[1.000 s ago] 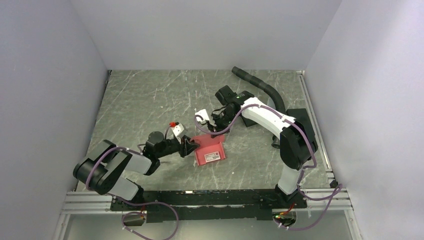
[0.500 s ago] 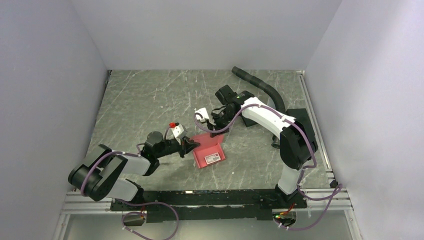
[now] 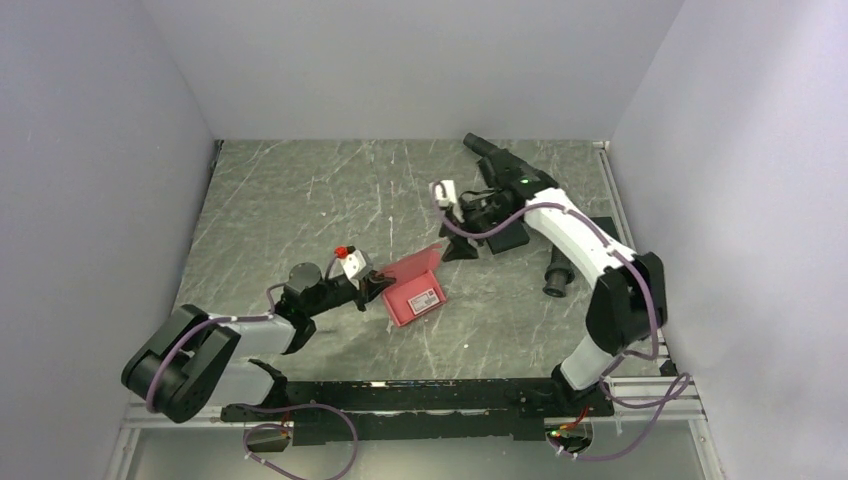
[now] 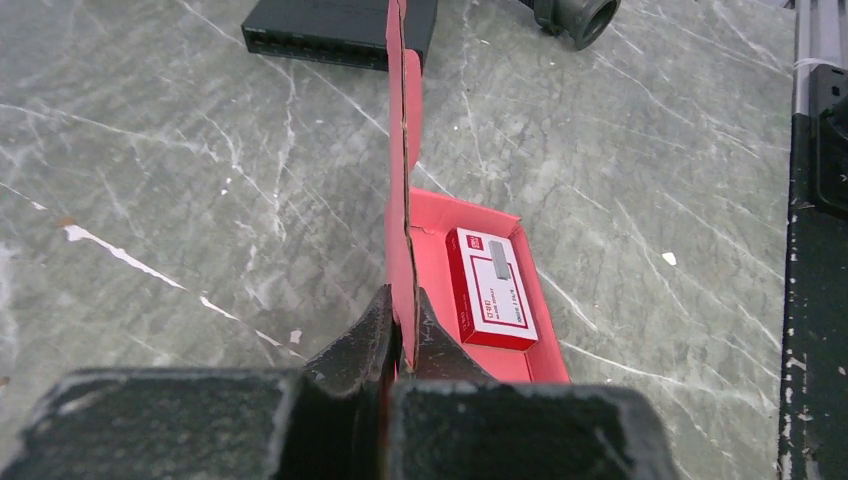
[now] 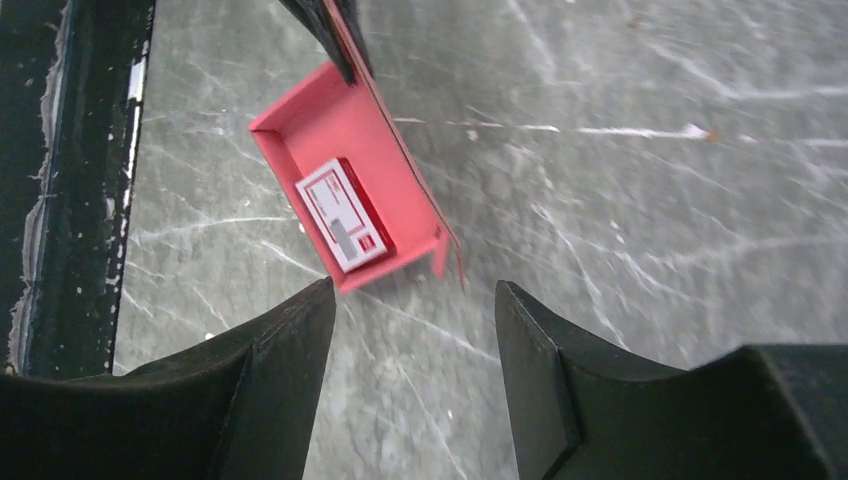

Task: Fold the paper box

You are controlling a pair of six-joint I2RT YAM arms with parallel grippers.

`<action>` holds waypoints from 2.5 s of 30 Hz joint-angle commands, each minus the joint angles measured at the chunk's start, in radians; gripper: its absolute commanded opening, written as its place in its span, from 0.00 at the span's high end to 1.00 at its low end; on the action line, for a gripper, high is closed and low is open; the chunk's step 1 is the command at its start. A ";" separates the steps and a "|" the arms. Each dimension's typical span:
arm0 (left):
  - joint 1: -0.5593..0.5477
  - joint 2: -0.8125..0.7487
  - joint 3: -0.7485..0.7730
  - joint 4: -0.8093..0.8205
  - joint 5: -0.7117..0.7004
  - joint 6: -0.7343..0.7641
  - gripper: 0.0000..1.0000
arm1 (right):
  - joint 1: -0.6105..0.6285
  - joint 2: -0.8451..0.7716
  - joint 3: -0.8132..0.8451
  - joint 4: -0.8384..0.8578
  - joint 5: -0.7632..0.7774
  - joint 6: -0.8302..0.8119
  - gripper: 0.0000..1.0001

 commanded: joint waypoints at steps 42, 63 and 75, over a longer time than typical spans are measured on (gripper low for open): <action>0.001 -0.113 -0.030 -0.039 0.058 0.146 1.00 | 0.033 0.131 -0.107 0.096 -0.240 -0.215 0.59; 0.001 -0.058 0.010 -0.045 0.112 0.139 1.00 | 0.126 0.111 -0.116 0.085 -0.154 -0.320 1.00; 0.003 -0.044 0.003 -0.030 0.102 0.135 1.00 | 0.131 0.071 -0.171 0.174 -0.160 -0.269 0.83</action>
